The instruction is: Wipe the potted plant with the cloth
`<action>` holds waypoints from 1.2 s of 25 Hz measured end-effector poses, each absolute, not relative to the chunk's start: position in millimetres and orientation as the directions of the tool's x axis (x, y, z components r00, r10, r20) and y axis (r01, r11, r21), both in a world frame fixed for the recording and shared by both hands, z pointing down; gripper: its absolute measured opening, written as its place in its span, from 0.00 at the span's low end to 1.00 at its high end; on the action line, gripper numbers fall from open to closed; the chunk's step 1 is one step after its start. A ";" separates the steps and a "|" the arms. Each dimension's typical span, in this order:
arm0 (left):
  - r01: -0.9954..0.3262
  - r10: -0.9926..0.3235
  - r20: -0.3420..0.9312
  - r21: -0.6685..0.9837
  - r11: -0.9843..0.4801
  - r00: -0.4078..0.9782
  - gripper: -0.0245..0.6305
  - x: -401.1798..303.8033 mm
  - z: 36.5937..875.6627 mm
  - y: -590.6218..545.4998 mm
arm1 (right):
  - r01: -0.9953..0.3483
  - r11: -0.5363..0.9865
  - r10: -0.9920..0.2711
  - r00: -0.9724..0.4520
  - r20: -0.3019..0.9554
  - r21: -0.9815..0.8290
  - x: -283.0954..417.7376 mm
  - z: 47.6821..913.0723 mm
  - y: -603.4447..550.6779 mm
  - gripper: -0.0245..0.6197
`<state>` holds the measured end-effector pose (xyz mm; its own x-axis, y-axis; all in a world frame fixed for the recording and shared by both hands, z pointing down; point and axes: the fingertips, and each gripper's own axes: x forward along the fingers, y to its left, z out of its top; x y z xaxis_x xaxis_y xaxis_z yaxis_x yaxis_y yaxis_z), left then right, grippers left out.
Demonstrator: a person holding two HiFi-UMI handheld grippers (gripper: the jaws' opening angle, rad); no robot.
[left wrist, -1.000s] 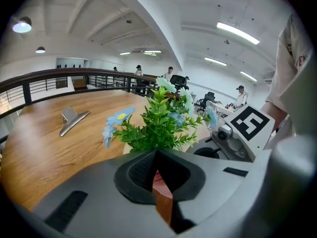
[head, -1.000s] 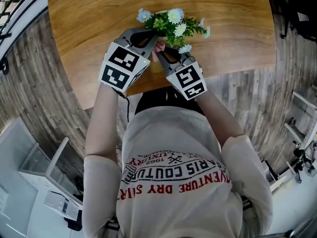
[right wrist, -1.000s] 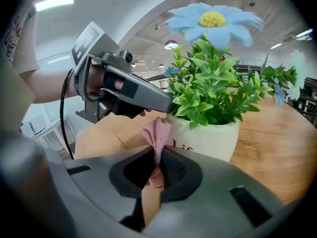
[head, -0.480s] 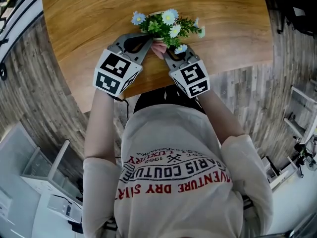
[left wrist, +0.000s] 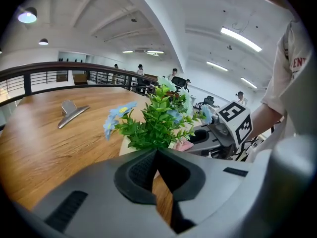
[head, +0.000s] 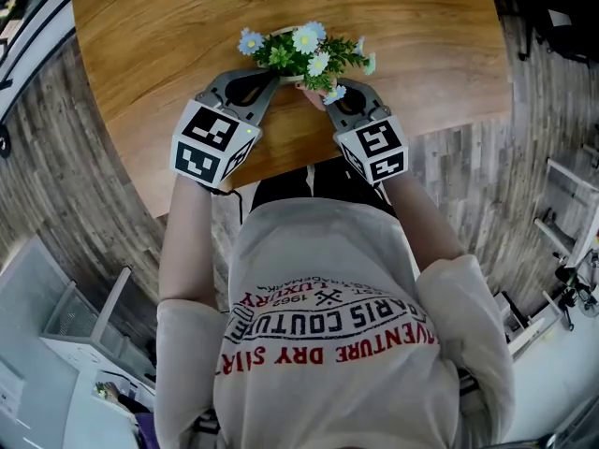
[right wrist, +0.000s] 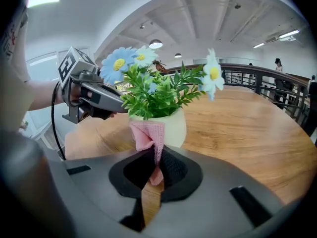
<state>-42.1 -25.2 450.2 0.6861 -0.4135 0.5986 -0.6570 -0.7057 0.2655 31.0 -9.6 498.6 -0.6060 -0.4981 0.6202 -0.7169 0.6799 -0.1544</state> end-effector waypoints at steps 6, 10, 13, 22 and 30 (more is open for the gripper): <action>-0.694 -0.427 0.620 0.281 -0.662 0.658 0.05 -41.4 451.5 -23.9 | -0.748 0.647 -0.517 -0.574 0.635 -0.150 58.2 498.1 -19.5 0.10; -0.720 -0.438 0.638 0.278 -0.636 0.633 0.05 -40.9 451.5 -27.8 | -0.740 0.654 -0.495 -0.577 0.649 -0.159 70.2 499.3 -31.7 0.10; -0.748 -0.462 0.642 0.281 -0.601 0.612 0.05 -40.2 450.2 -27.5 | -0.720 0.675 -0.471 -0.591 0.655 -0.165 76.4 499.8 -38.8 0.10; -0.845 -0.553 0.652 0.295 -0.446 0.519 0.06 -46.5 450.0 -36.5 | -0.622 0.760 -0.362 -0.646 0.672 -0.189 88.5 505.0 -81.1 0.10; -0.906 -0.701 0.579 0.324 -0.272 0.417 0.06 -39.2 445.5 -32.1 | -0.458 0.886 -0.296 -0.686 0.664 -0.078 97.2 493.8 -108.6 0.10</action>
